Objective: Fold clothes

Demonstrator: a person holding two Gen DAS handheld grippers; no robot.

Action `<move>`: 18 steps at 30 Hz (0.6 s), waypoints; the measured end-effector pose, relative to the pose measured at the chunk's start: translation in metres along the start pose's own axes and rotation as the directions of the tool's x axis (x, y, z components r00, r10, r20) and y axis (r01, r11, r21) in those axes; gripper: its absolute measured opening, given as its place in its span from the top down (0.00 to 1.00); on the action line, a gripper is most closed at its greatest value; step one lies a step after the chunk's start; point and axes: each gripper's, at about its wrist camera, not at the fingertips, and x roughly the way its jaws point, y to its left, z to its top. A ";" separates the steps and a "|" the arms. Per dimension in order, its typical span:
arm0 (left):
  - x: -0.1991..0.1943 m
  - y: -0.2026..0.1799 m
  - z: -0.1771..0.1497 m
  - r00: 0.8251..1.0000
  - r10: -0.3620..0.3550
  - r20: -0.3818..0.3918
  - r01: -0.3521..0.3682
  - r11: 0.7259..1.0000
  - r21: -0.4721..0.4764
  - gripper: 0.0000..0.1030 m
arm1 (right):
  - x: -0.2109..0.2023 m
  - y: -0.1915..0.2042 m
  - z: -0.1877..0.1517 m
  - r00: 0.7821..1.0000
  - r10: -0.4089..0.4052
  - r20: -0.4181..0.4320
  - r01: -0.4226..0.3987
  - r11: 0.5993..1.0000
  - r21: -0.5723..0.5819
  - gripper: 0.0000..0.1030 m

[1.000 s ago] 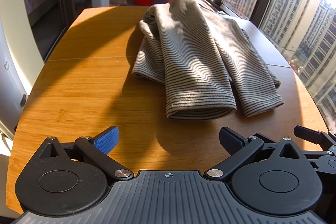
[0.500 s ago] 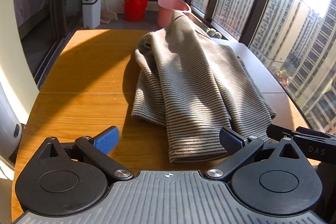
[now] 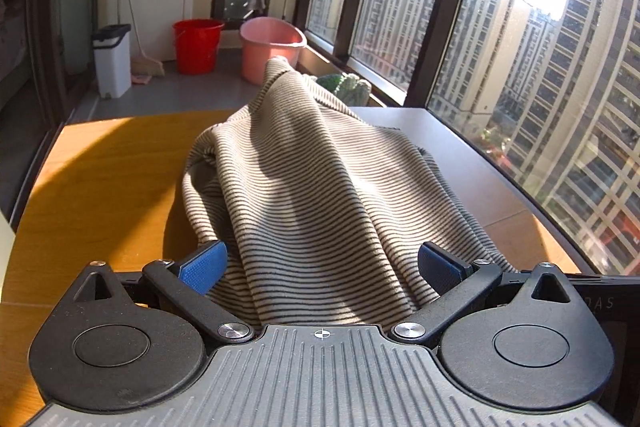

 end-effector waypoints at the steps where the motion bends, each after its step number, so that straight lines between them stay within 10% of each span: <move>1: 0.008 0.001 -0.001 1.000 -0.006 -0.014 0.006 1.000 -0.001 0.00 | 0.002 0.000 0.003 1.000 0.002 0.005 -0.002 1.000 0.007 0.00; 13: 0.054 0.001 -0.011 0.997 -0.017 -0.081 0.020 0.999 0.027 0.00 | 0.013 0.005 0.062 0.971 0.103 0.216 -0.113 0.993 0.032 0.00; 18: 0.053 0.000 -0.012 0.997 -0.007 -0.078 0.009 0.999 0.033 0.00 | 0.048 0.007 0.063 0.970 0.222 0.101 -0.230 0.970 0.076 0.00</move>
